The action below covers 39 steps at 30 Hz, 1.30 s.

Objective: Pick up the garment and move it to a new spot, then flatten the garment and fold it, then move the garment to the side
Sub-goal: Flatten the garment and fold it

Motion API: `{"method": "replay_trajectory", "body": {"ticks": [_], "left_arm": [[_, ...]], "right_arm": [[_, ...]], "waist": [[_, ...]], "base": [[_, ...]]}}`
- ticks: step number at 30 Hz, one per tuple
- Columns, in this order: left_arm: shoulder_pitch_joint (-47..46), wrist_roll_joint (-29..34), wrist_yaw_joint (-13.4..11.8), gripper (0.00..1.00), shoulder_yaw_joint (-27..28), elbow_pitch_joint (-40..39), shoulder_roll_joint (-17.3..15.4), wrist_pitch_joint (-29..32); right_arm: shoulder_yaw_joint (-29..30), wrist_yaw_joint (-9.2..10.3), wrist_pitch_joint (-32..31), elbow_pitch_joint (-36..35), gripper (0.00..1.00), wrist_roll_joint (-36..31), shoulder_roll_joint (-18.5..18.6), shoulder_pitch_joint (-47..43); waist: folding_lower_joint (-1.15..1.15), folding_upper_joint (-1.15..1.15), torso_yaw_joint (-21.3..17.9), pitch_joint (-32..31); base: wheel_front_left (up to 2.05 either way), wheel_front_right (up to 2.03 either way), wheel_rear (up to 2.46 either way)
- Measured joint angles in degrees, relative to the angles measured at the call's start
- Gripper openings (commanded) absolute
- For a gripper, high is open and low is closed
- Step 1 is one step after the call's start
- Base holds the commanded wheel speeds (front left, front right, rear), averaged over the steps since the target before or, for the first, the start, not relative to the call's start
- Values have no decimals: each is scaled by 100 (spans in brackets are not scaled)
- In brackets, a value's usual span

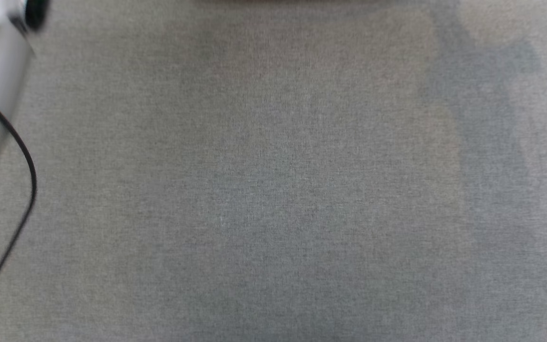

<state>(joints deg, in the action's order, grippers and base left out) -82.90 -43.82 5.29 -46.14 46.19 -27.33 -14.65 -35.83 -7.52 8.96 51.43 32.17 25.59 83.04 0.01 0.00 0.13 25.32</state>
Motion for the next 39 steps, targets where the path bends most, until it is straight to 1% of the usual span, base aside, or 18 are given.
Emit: {"method": "replay_trajectory", "body": {"ticks": [4, 13, 18, 21, 23, 28, 33, 39], "left_arm": [[1165, 7, -92, 0, 205, -474, -119, -1], [4029, -13, -497, 0, 730, -1602, -347, 0], [5335, -64, -726, 0, 907, -2073, -426, -1], [6057, -93, -868, 0, 948, -2205, -488, -1], [6509, -107, -967, 0, 927, -2251, -527, -1], [7288, -215, -1151, 0, 971, -2417, -549, -1], [7920, -325, -1348, 0, 1154, -2585, -541, -1], [8599, -423, -1419, 0, 1325, -2742, -517, -1]], "right_arm": [[-281, 0, 169, -187, 0, 391, 36, -894], [-883, 0, 364, -873, 0, 967, 229, -3037], [-988, 0, 400, -1180, 0, 1196, 414, -4029], [-1015, 0, 400, -1322, 0, 1268, 519, -4629], [-967, 0, 410, -1378, 0, 1344, 579, -5048], [-759, 0, 420, -1454, 0, 1490, 680, -5940], [-330, -1, 452, -1556, 0, 1557, 711, -6755], [169, -2, 465, -1783, 0, 1533, 714, -7738]], "waist": [[0, 0, -2, -292], [-1, 0, 2, -1038], [-1, 0, 2, -1448], [-1, 0, 0, -1688], [-1, 0, 0, -1855], [-1, 0, -1, -2201], [-1, 0, 3, -2468], [-2, 0, 25, -2635]], "base": [[0, 0, 0], [0, 0, 0], [0, 0, 0], [0, 0, 0], [0, 0, 0], [0, 0, 0], [0, 0, 0], [0, 0, 0]]}}
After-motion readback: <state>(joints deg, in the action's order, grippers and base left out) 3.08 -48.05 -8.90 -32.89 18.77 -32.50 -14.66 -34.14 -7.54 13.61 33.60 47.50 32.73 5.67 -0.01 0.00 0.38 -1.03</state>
